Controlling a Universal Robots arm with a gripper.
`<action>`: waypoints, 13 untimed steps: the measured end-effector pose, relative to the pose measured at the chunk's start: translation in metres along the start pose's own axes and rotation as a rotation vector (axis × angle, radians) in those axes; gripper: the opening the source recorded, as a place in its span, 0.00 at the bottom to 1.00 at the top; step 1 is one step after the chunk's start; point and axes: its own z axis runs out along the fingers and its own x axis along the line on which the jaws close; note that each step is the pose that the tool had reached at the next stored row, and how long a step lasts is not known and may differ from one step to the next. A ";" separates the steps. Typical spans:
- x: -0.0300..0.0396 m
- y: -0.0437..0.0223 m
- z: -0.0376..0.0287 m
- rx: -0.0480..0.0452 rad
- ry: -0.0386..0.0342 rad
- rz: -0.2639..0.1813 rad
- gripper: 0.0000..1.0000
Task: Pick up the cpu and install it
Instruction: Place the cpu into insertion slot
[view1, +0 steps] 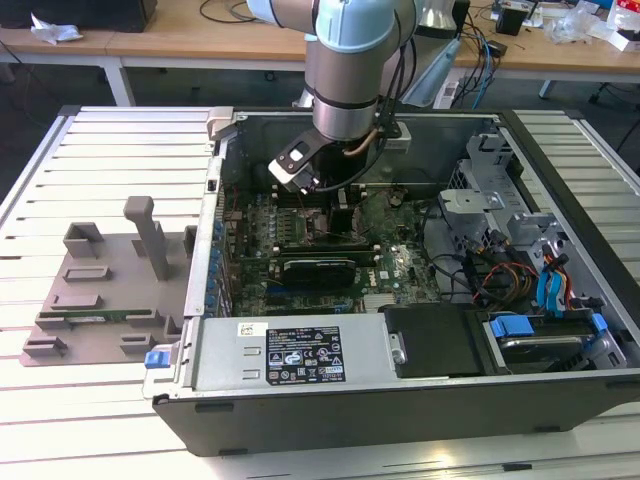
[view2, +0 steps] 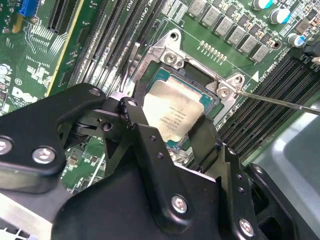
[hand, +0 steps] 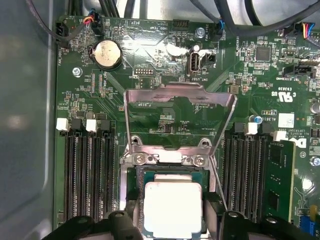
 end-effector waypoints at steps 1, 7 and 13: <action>0.0000 0.0000 -0.0001 0.0002 -0.0002 0.000 0.62; 0.0053 0.0001 -0.0003 0.0003 -0.0003 0.000 0.62; 0.0052 0.0000 -0.0102 0.0002 -0.0003 0.000 0.62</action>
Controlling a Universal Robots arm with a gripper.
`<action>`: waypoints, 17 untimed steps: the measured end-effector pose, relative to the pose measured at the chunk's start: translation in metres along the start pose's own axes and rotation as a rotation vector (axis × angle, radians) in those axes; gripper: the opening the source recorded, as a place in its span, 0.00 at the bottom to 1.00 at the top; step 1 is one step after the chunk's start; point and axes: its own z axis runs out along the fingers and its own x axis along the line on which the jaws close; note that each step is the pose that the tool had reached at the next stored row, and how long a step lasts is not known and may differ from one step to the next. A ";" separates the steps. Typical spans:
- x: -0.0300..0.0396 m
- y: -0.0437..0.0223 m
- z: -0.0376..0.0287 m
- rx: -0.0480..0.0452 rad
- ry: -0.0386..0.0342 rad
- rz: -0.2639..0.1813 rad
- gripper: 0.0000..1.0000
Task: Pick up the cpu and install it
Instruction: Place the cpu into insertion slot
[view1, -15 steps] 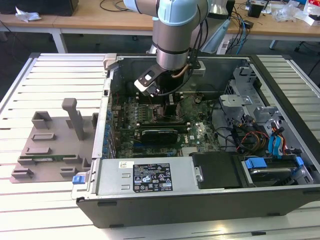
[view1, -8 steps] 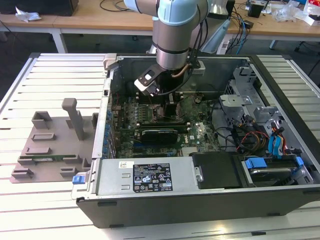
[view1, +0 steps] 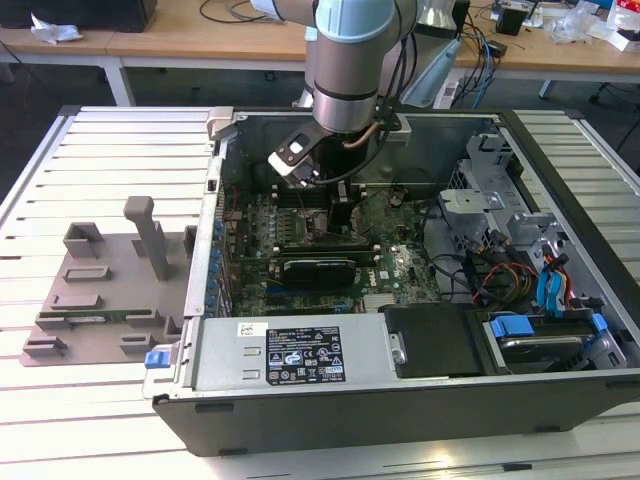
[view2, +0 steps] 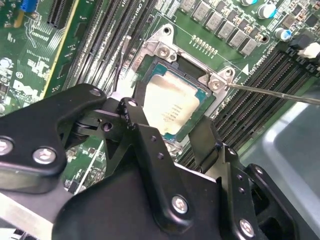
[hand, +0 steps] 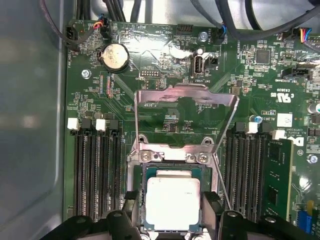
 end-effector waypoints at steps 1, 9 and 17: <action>-0.0003 0.0000 -0.0011 -0.0001 0.0007 0.000 0.62; -0.0023 -0.0009 -0.0185 0.0000 0.0010 0.000 0.24; -0.0028 -0.0010 -0.0305 0.0000 0.0010 0.000 0.11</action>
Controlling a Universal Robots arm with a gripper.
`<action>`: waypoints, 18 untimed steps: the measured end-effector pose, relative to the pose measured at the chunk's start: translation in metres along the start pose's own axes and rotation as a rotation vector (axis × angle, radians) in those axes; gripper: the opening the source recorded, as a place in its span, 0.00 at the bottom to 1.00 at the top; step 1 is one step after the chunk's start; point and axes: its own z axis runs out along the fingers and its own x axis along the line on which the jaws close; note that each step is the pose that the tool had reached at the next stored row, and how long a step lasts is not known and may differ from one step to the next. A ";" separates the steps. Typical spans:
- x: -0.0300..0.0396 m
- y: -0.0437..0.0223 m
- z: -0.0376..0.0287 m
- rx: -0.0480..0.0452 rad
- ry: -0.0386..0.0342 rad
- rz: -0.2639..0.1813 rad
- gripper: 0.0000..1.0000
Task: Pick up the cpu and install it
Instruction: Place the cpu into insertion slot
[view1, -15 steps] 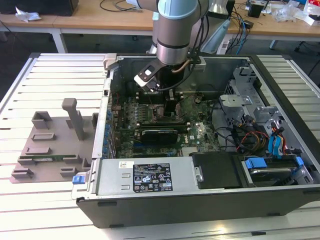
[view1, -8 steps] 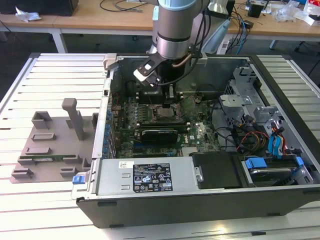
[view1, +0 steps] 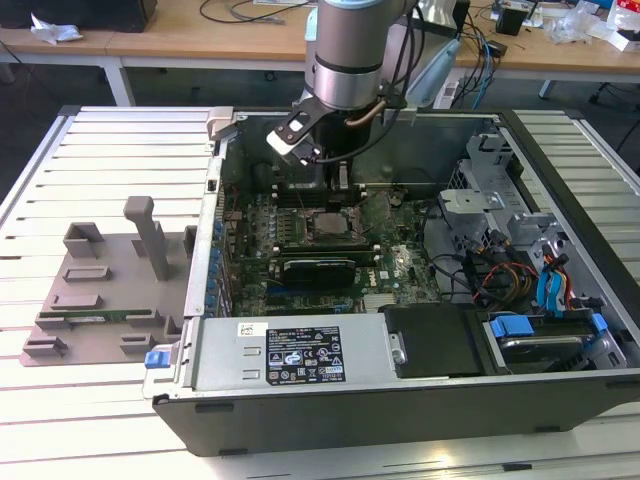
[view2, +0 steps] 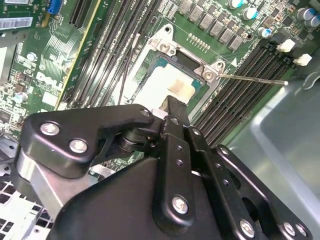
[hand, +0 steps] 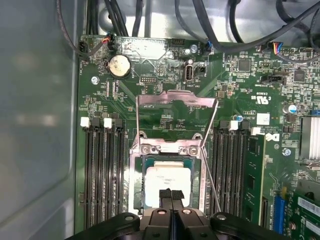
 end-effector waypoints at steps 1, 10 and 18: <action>-0.0001 0.0000 -0.0016 0.0000 0.0000 0.000 0.11; -0.0008 -0.0002 -0.0203 0.0000 0.0000 0.000 0.11; -0.0027 -0.0007 -0.0702 0.0000 0.0000 0.000 0.11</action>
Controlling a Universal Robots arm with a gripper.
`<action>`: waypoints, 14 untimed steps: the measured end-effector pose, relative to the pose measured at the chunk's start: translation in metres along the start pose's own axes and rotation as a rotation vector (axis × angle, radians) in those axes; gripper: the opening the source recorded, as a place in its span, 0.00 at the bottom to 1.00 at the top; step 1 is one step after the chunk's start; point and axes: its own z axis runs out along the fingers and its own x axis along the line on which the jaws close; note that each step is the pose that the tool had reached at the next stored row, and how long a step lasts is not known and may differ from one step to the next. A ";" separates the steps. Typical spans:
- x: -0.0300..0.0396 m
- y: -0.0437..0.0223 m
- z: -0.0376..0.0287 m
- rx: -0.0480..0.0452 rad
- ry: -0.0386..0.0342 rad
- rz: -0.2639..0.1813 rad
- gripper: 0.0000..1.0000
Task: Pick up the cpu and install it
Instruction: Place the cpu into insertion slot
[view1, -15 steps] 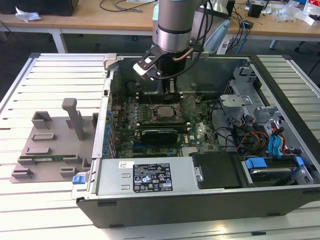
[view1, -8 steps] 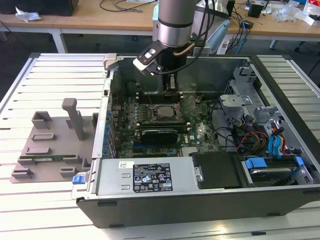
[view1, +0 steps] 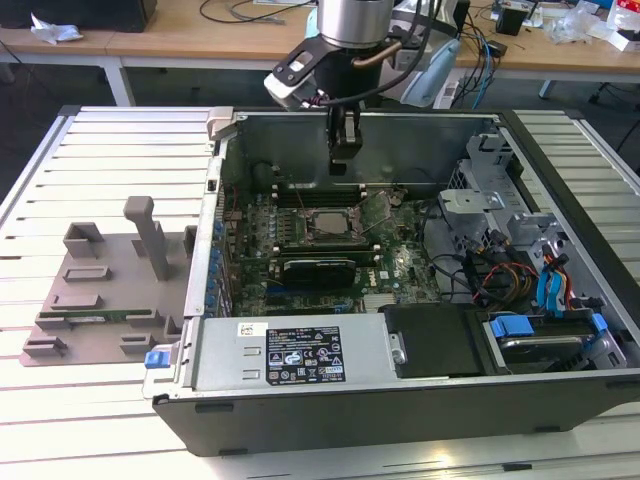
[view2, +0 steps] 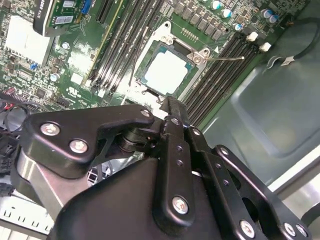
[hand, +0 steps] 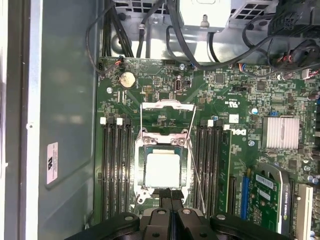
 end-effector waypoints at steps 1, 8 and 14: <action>-0.0001 0.0000 -0.0016 0.0000 0.0000 0.000 0.11; -0.0006 -0.0002 -0.0150 0.0000 0.0000 0.000 0.11; -0.0007 -0.0002 -0.0193 0.0000 0.0005 0.000 0.11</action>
